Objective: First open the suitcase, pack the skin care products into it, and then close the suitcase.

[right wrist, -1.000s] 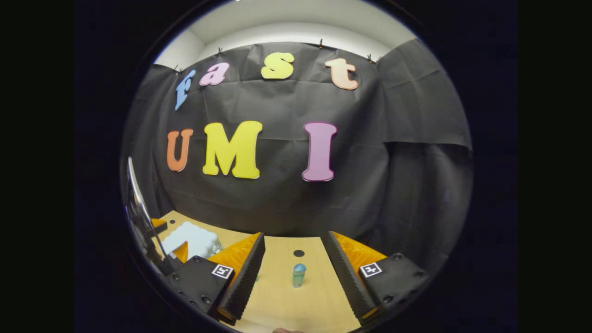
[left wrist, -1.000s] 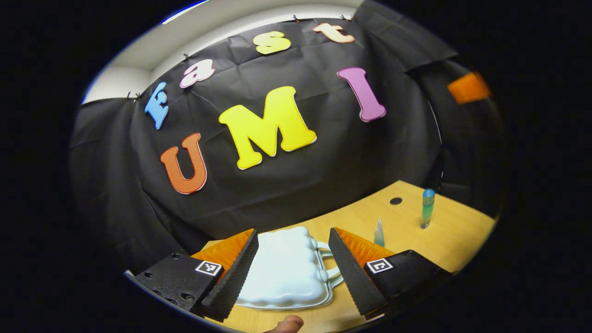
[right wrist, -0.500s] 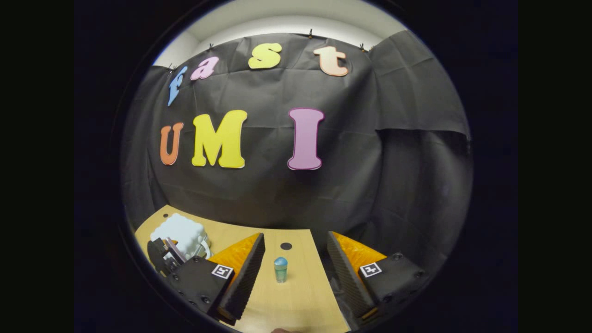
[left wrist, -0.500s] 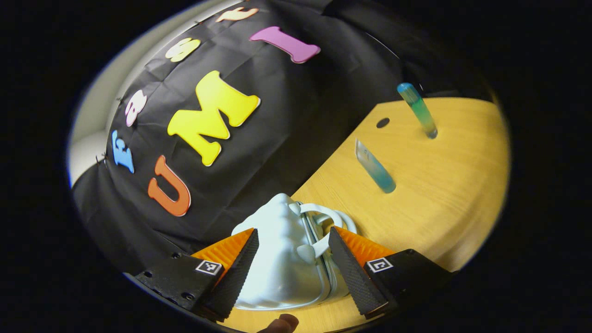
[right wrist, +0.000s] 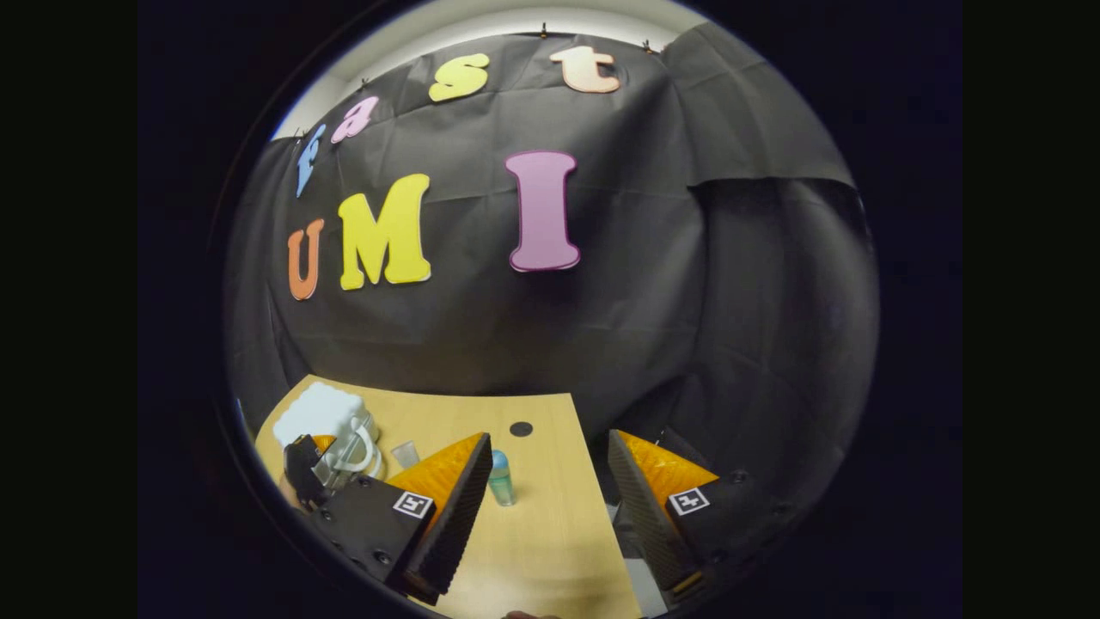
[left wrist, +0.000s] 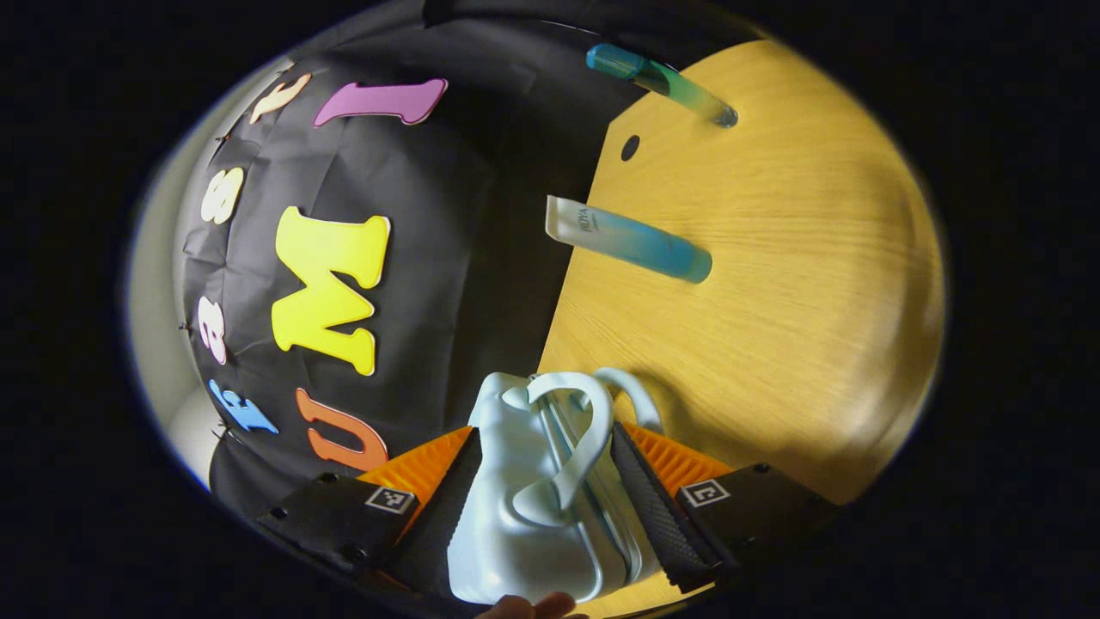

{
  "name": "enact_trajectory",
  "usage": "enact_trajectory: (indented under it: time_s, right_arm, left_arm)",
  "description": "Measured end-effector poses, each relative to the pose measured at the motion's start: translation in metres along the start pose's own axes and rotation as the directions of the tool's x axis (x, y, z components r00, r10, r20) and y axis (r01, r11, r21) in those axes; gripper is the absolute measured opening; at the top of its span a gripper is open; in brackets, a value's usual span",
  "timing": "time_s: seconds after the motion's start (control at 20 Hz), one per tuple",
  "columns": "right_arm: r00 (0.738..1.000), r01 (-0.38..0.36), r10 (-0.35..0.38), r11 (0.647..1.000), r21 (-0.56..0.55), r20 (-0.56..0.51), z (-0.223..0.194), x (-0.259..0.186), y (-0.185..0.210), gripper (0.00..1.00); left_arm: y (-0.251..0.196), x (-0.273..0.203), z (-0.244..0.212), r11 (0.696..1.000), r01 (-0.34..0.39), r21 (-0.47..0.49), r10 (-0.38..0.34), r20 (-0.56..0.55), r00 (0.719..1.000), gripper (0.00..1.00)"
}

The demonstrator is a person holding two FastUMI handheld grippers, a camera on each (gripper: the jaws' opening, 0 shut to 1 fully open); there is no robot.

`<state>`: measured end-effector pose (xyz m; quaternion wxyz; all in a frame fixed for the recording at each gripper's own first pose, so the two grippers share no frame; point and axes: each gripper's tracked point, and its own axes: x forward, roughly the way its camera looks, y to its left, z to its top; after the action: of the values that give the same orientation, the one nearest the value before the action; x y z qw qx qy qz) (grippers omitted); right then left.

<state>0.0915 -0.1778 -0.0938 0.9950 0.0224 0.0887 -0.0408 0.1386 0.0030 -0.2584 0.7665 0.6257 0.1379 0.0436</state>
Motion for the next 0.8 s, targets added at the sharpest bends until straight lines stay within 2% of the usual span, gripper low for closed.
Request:
enact_trajectory:
  time_s: [0.15, 0.25, 0.35, 0.4, 0.45, 0.5, 0.65, 0.7, 0.8]
  right_arm:
    - [1.000, 0.021, -0.020, 1.000, 0.010, -0.019, -0.009, 0.004, -0.015, 0.81]
    - [0.999, 0.037, -0.036, 0.999, 0.016, -0.027, -0.013, 0.000, -0.020, 0.81]
    - [0.998, 0.044, -0.044, 0.999, 0.009, -0.034, -0.016, -0.004, -0.020, 0.81]
    - [0.998, 0.047, -0.047, 0.999, 0.003, -0.033, -0.017, -0.008, -0.020, 0.80]
    - [0.998, 0.047, -0.047, 0.999, -0.003, -0.030, -0.015, -0.011, -0.017, 0.80]
    - [0.998, 0.050, -0.050, 0.999, -0.011, -0.026, -0.014, -0.015, -0.014, 0.81]
    - [0.998, 0.061, -0.061, 0.998, -0.034, -0.007, -0.006, -0.026, -0.001, 0.80]
    - [0.998, 0.063, -0.063, 0.997, -0.042, -0.001, -0.004, -0.030, 0.006, 0.80]
    - [0.998, 0.067, -0.066, 0.996, -0.060, 0.010, 0.001, -0.038, 0.021, 0.80]
  left_arm:
    - [-0.002, 0.008, -0.006, 0.999, -0.002, 0.052, 0.003, -0.024, 1.000, 0.90]
    - [-0.004, 0.010, -0.009, 0.997, 0.007, 0.079, -0.004, -0.037, 0.999, 0.80]
    - [-0.004, 0.015, -0.014, 0.995, 0.017, 0.095, -0.012, -0.049, 0.999, 0.68]
    - [-0.006, 0.015, -0.015, 0.995, 0.027, 0.097, -0.022, -0.051, 0.998, 0.59]
    - [-0.006, 0.017, -0.017, 0.995, 0.034, 0.098, -0.029, -0.053, 0.998, 0.58]
    - [-0.006, 0.017, -0.016, 0.994, 0.040, 0.099, -0.035, -0.045, 0.998, 0.42]
    - [-0.009, 0.018, -0.015, 0.993, 0.071, 0.091, -0.069, -0.027, 0.997, 0.30]
    - [-0.008, 0.015, -0.013, 0.994, 0.071, 0.087, -0.070, -0.021, 0.997, 0.17]
    - [-0.005, 0.015, -0.014, 0.996, 0.074, 0.058, -0.075, 0.005, 0.997, 0.10]
